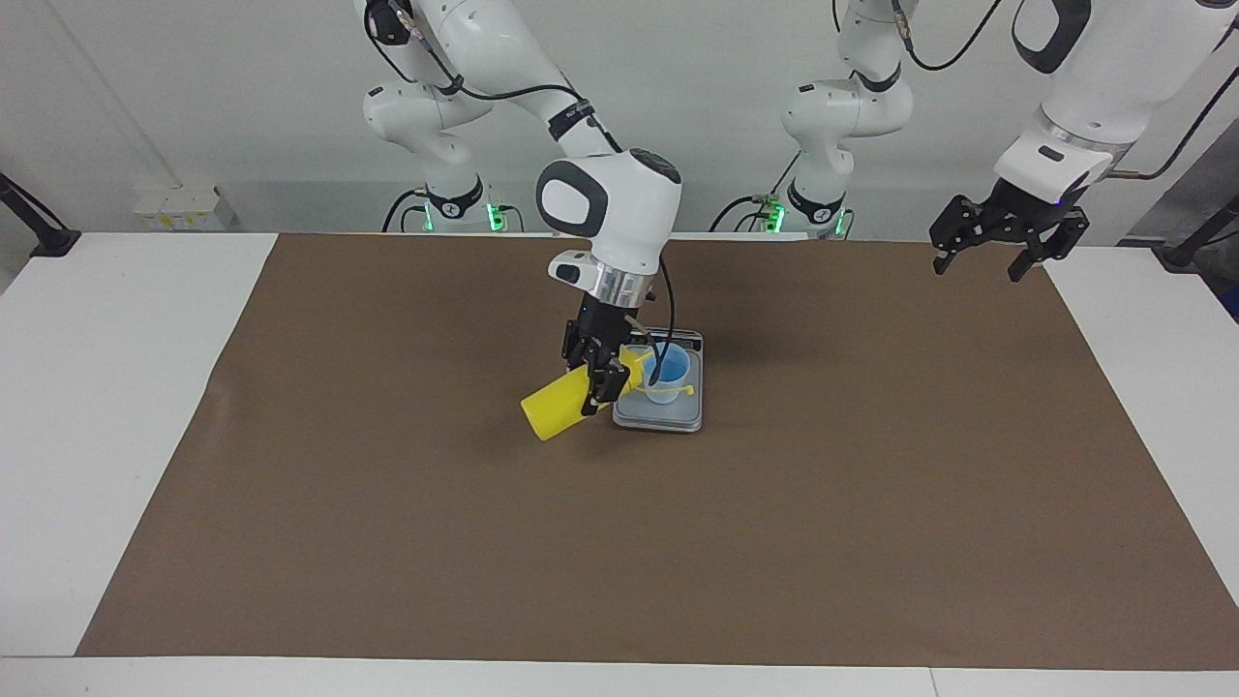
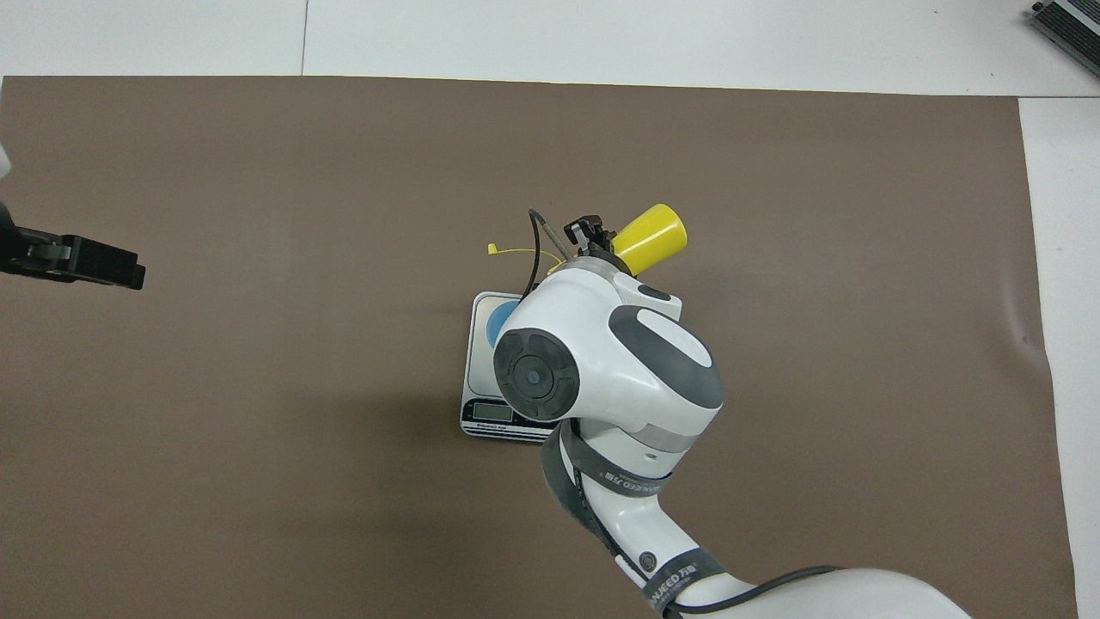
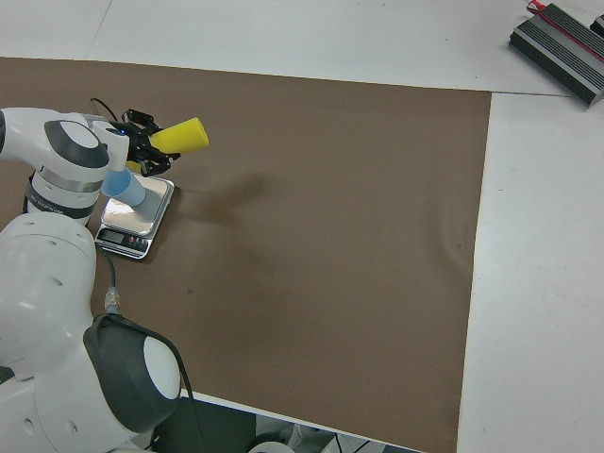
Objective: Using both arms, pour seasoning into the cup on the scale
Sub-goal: 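Carry the yellow bottle with the right gripper above the cup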
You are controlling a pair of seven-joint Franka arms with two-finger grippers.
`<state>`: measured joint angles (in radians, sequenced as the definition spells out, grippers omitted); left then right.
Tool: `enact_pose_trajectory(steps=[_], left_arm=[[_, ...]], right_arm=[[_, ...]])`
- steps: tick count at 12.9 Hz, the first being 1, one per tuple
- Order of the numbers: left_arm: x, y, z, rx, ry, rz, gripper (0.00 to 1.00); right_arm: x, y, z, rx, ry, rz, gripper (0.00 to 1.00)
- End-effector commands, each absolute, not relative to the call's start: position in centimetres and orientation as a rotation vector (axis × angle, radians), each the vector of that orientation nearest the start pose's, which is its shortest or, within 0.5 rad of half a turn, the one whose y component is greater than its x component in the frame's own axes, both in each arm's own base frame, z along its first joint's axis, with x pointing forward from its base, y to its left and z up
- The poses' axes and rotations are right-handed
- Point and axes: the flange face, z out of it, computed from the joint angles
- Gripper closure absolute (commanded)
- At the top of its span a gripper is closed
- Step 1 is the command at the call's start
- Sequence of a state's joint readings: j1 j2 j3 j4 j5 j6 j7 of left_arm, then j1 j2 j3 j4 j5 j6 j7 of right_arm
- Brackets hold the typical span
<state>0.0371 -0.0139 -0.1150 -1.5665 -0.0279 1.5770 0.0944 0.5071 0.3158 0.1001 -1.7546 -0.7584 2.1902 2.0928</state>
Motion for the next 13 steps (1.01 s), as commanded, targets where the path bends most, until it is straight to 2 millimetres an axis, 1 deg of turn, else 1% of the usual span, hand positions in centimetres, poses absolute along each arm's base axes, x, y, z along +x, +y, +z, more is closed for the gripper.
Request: enact_pose_trajectory(steps=[1,2,4,6,7,8,9,11,13], left_arm=[[54.9,-4.8,63.3,-3.167,0.266,-0.024,0.00],[54.9,-4.8,63.3,-3.167,0.266,-0.024,0.00],[54.8,-4.8,63.3,-3.167,0.264,-0.024,0.00],[54.9,-4.8,63.3,-3.167,0.263,-0.024,0.00],[54.9,-4.8,63.3,-3.167,0.263,-0.025,0.00],[54.9,-4.8,63.3,-3.167,0.263,-0.025,0.00],[54.9,-4.7,63.3,-3.168,0.261,-0.025,0.00],[54.9,-4.7,63.3,-3.168,0.261,-0.027,0.00],[54.9,-4.7,63.3,-3.168,0.261,-0.027,0.00]], right_arm=[[55.8,35.8,42.3,-2.550,1.456,-1.117,1.00],[55.5,36.4,42.4,-2.562,1.396,-1.175,1.00],[55.4,36.6,42.7,-2.571,1.289,-1.309,1.00],[54.3,38.4,42.7,-2.547,1.182,-1.427,1.00],[54.2,38.7,42.3,-2.518,1.160,-1.491,1.00],[53.4,40.2,41.2,-2.502,1.112,-1.543,1.00],[53.0,40.9,40.2,-2.484,1.080,-1.611,1.00],[52.5,41.0,38.7,-2.501,0.973,-1.730,1.00],[52.4,41.0,38.7,-2.490,0.865,-1.815,1.00]])
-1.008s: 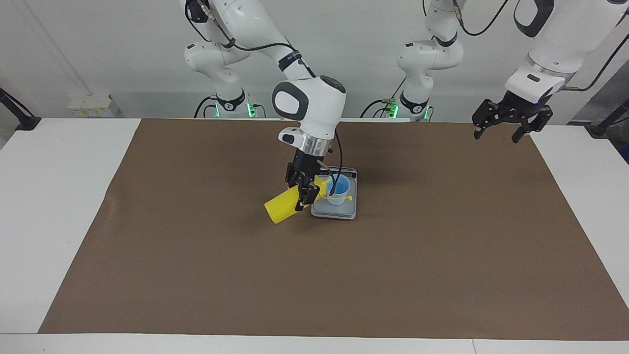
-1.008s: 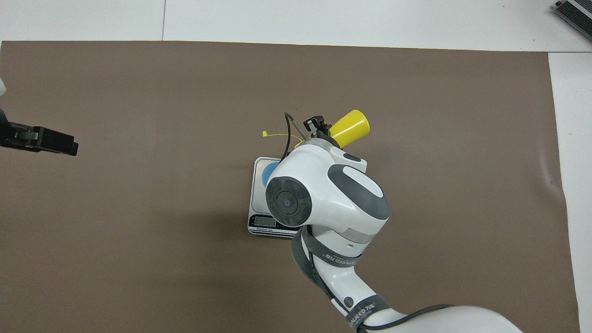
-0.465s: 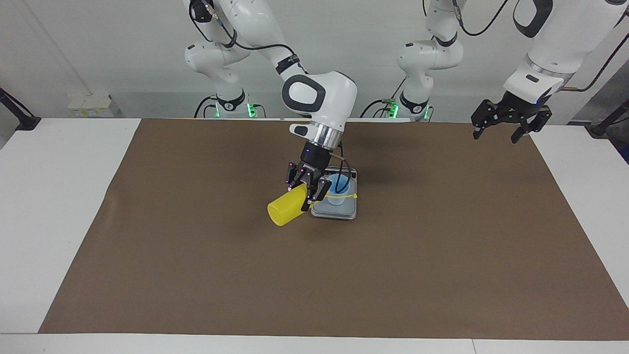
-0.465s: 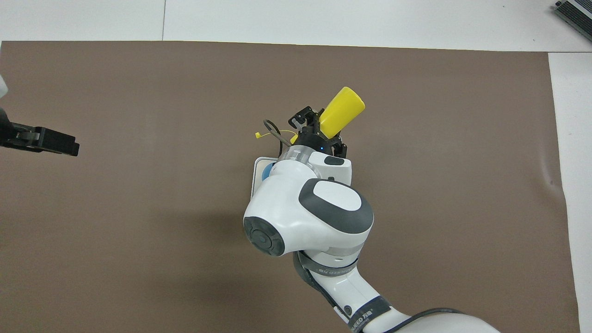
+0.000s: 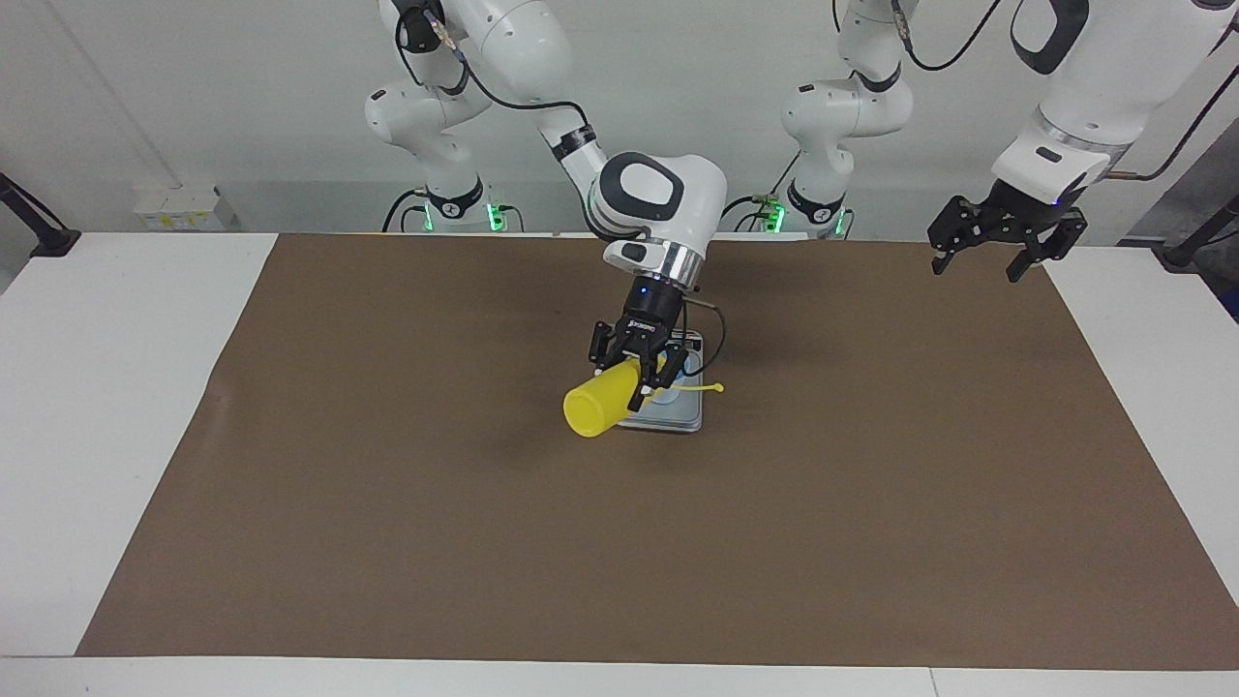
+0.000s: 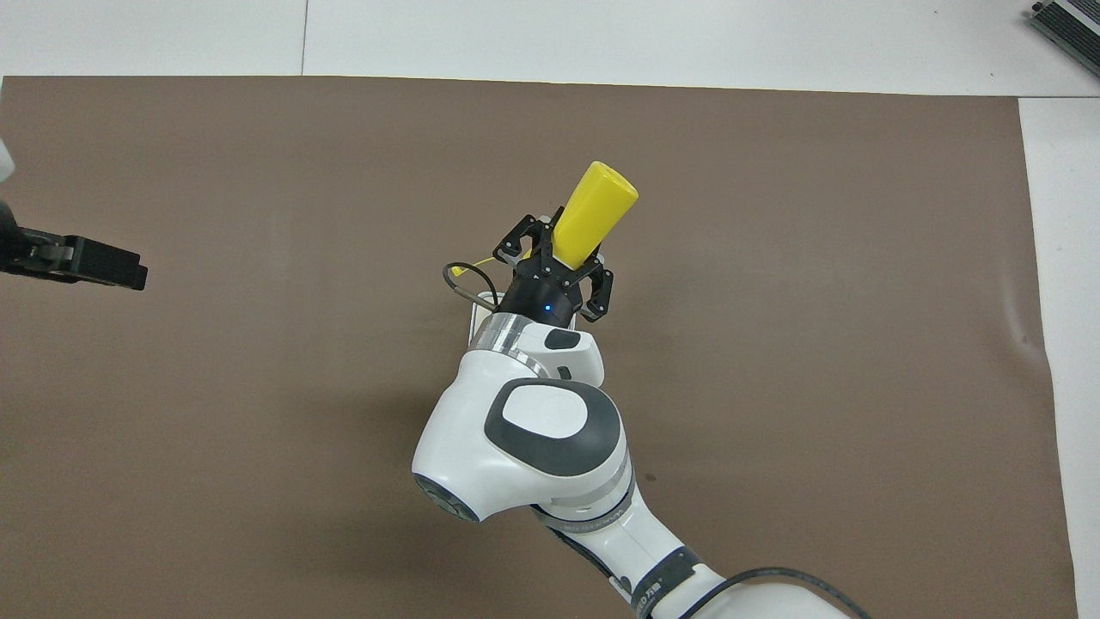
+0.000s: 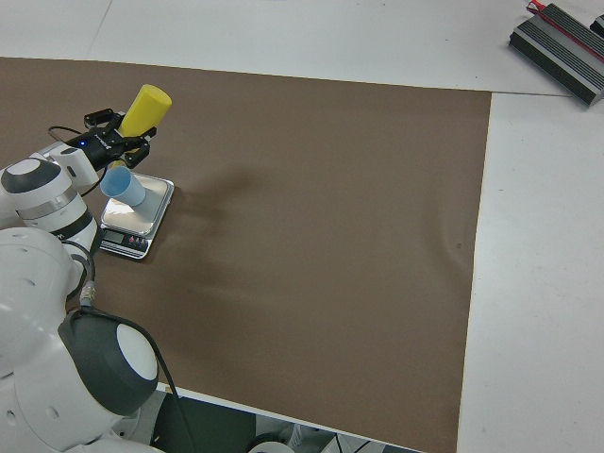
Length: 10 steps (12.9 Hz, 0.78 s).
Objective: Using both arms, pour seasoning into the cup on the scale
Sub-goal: 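Carry the yellow bottle with the right gripper above the cup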
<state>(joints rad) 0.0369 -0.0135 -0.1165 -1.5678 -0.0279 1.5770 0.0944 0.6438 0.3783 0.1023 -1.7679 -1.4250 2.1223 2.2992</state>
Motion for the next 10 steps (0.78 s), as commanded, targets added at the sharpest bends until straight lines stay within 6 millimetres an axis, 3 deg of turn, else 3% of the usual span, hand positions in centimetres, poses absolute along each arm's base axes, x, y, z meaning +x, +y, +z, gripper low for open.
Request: enact_pose_trajectory(steps=[1,5,10], left_arm=[[54.9,-4.8,63.3,-3.167,0.263,-0.027,0.00],[54.9,-4.8,63.3,-3.168,0.261,-0.032,0.00],[55.0,-4.8,63.4,-3.167,0.263,-0.039,0.00]], right_arm=[[52.3,41.1,38.9,-2.479,0.826,-1.850,1.00],[51.0,41.3,38.3,-2.497,0.775,-1.869,1.00],[51.4,41.4,38.6,-2.488,0.782,-1.865,1.00]])
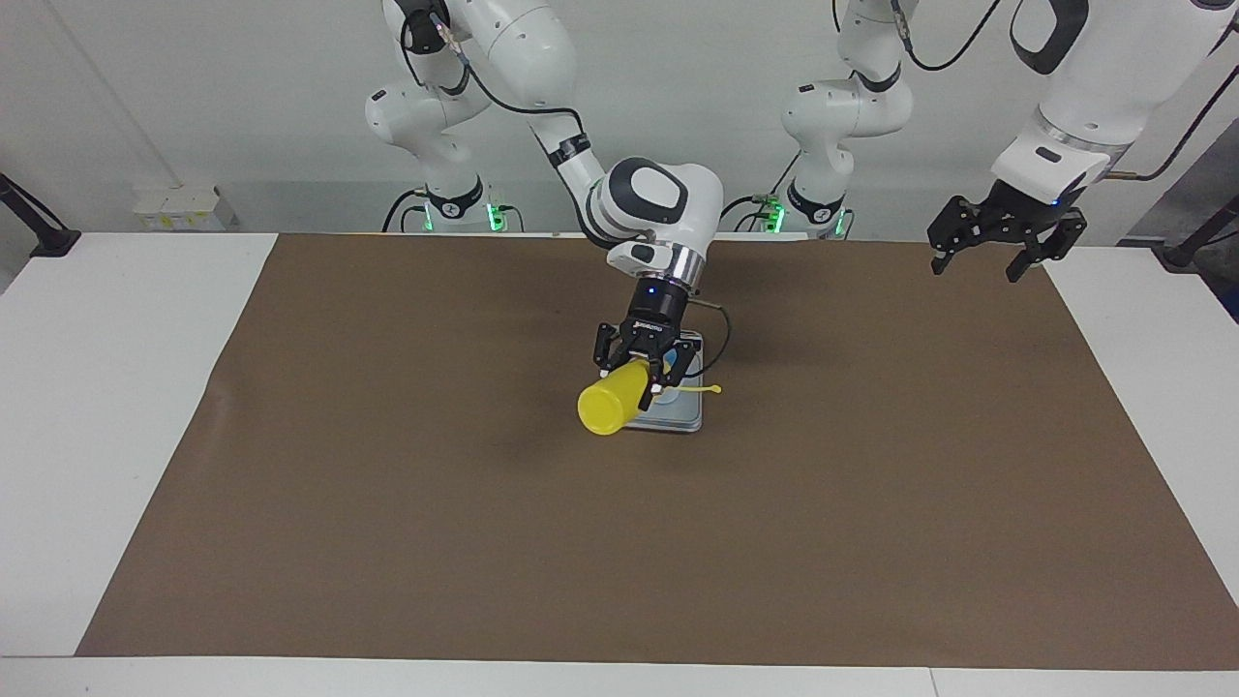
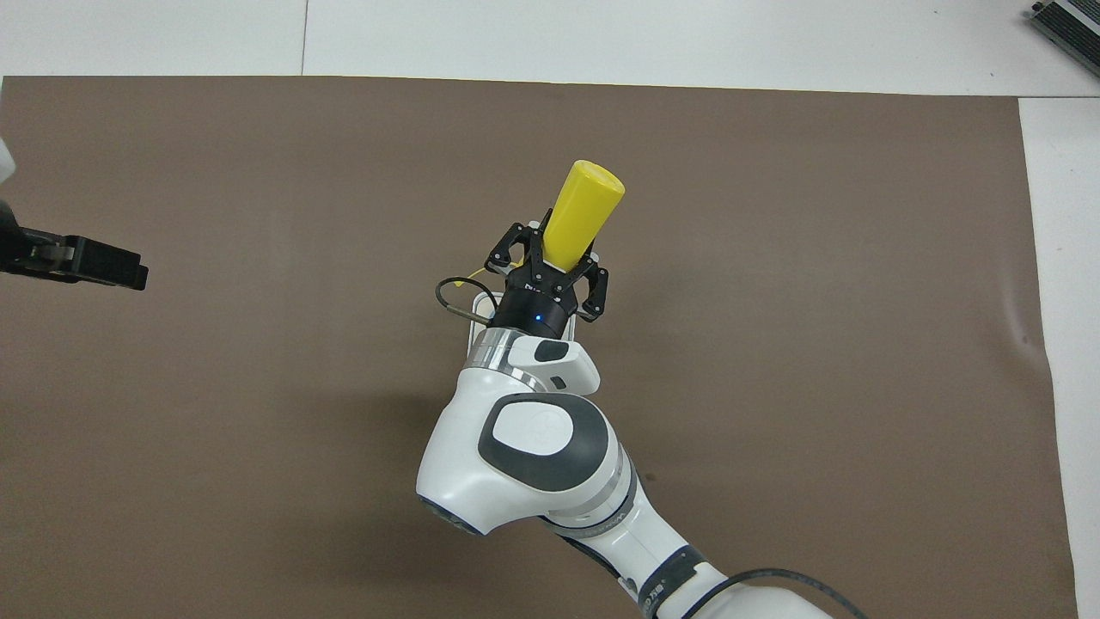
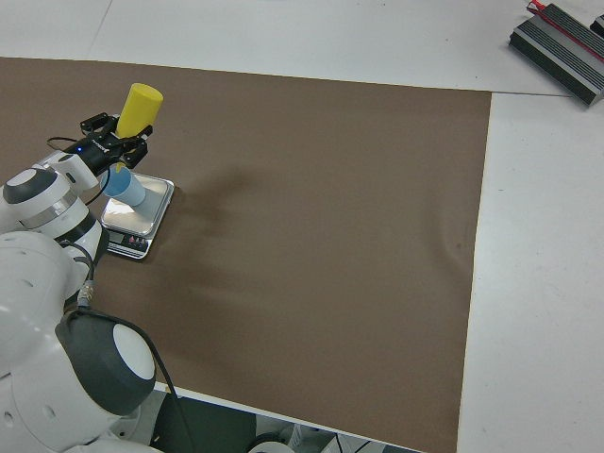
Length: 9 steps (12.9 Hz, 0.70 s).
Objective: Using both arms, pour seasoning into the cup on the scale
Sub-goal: 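Carry the yellow bottle with the right gripper above the cup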
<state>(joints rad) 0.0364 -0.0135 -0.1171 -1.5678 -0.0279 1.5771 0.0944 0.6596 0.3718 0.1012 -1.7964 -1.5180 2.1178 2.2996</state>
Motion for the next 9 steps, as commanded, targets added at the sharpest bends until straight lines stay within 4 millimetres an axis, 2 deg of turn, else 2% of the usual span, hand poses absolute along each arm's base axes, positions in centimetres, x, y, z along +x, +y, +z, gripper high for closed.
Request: enact_pose_trajectory(steps=[1,4,6,9], left_arm=[[55.0,-5.0,63.4,-3.167,0.268,-0.041,0.00],[55.0,-4.9,63.0,-3.167,0.265,-0.041,0.00],[55.1,-4.8,63.1,-3.166,0.260,-0.049,0.00],[55.0,-4.8,63.2,-3.165,0.262,-0.053,0.00]], right_arm=[[51.4,41.5,38.6,-2.491,0.791,-1.844,1.00],[51.6,41.3,39.6,-2.489,0.834,-1.772,1.00],[51.8,40.3,42.1,-2.488,0.916,-1.639,1.00],[52.7,38.1,44.9,-2.448,1.135,-1.421,1.00]])
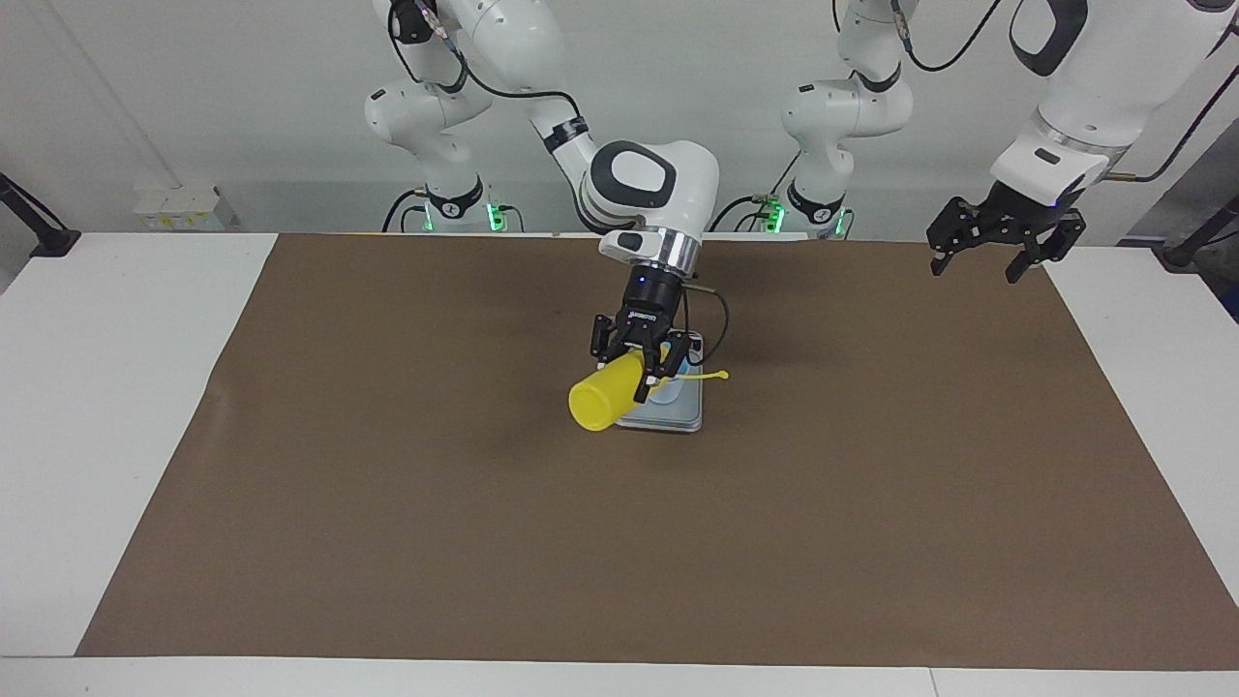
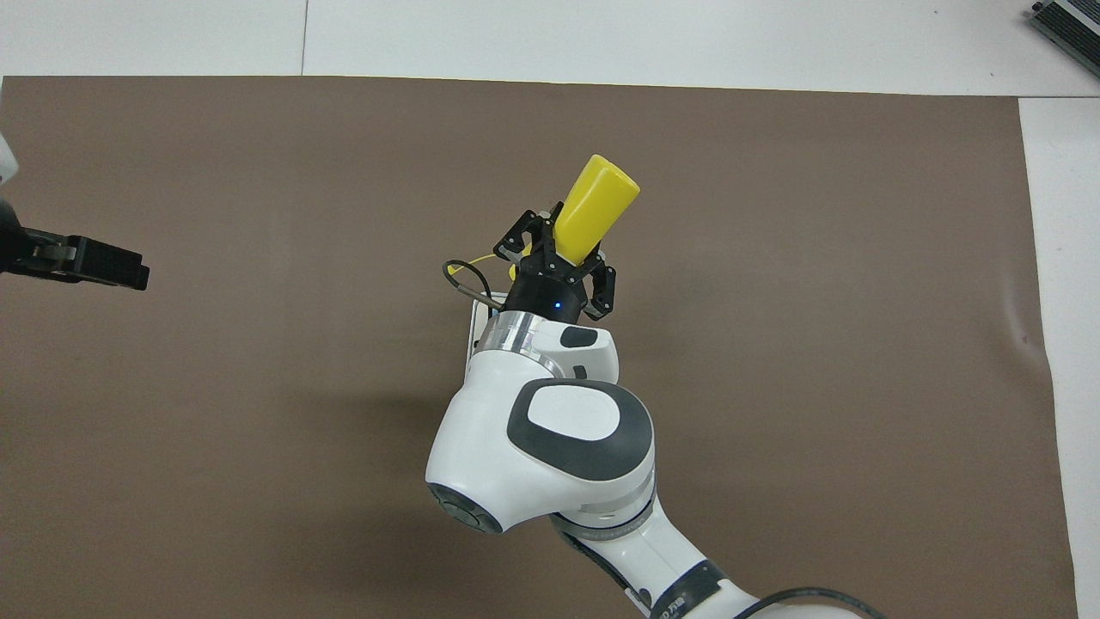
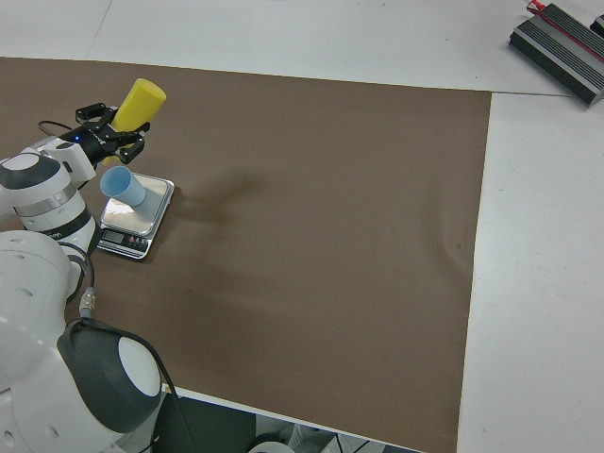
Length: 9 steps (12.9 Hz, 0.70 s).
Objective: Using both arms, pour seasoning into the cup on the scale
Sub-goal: 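Tilt the yellow bottle nozzle down over the blue cup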
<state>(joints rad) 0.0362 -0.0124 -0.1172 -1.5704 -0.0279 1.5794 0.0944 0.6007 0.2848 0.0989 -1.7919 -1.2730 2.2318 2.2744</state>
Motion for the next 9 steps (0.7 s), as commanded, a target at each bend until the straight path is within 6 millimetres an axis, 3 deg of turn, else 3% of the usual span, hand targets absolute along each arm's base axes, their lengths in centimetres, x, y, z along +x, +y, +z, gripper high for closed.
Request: enact_pose_trajectory(steps=[1,4,9], left_arm=[[55.0,-5.0,63.1,-3.165,0.267,-0.051,0.00],[55.0,-4.9,63.1,-3.165,0.265,-0.049,0.00],[54.9,-4.9,63.2,-3.164,0.264,-0.058,0.00]], right_arm=[[52.7,37.1,45.6,-2.445,1.214,-1.350,1.00],[52.8,35.0,47.4,-2.372,1.495,-1.060,1.00],[55.0,28.8,49.4,-2.149,1.924,-0.521,1.00]])
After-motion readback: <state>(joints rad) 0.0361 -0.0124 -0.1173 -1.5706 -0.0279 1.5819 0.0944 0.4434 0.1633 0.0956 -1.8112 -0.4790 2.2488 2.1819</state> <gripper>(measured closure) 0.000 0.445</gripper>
